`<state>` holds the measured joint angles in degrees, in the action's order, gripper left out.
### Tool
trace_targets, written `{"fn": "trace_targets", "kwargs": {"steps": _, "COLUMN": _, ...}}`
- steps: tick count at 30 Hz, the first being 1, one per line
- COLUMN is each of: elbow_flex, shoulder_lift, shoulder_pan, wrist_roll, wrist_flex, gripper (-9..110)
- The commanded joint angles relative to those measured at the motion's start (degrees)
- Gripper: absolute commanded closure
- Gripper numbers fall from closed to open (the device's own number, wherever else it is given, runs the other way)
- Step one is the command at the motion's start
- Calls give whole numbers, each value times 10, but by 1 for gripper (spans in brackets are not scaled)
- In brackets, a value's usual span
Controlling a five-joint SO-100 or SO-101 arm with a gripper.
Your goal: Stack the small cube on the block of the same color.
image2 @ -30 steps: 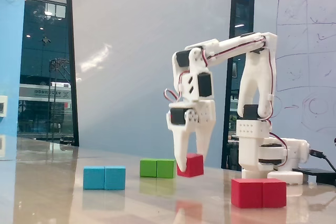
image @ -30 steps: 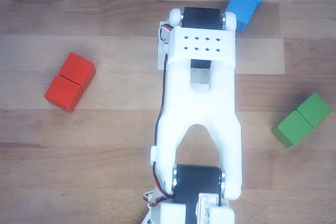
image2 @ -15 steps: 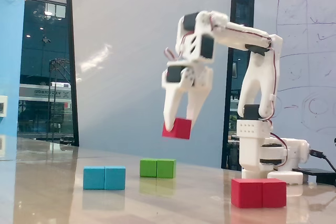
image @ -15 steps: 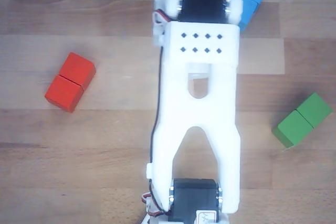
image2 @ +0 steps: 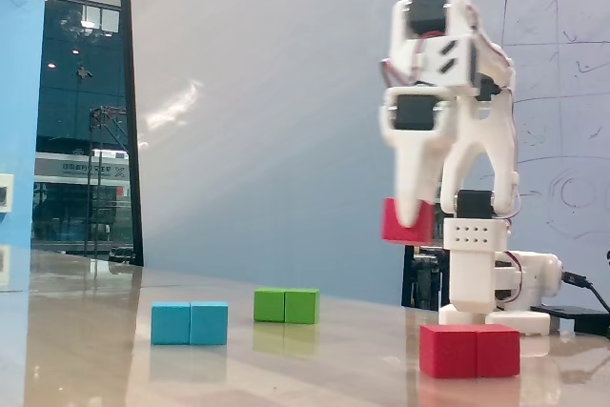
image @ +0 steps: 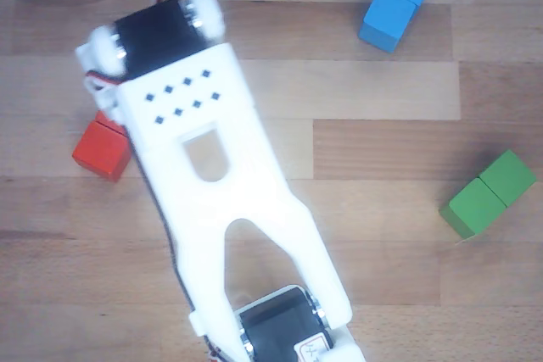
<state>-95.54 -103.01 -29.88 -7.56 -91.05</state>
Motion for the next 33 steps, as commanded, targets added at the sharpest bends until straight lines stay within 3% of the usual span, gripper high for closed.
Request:
{"fn": "trace_targets", "kwargs": {"steps": 1, "elbow_flex": 68, "shoulder_lift": 9, "shoulder_pan": -61, "wrist_roll": -3, "wrist_flex": 19, "gripper": 96}}
{"fn": "trace_targets", "kwargs": {"steps": 33, "elbow_flex": 68, "shoulder_lift": 148, "shoulder_pan": -98, "wrist_roll": -4, "wrist_flex": 98, "gripper": 96}}
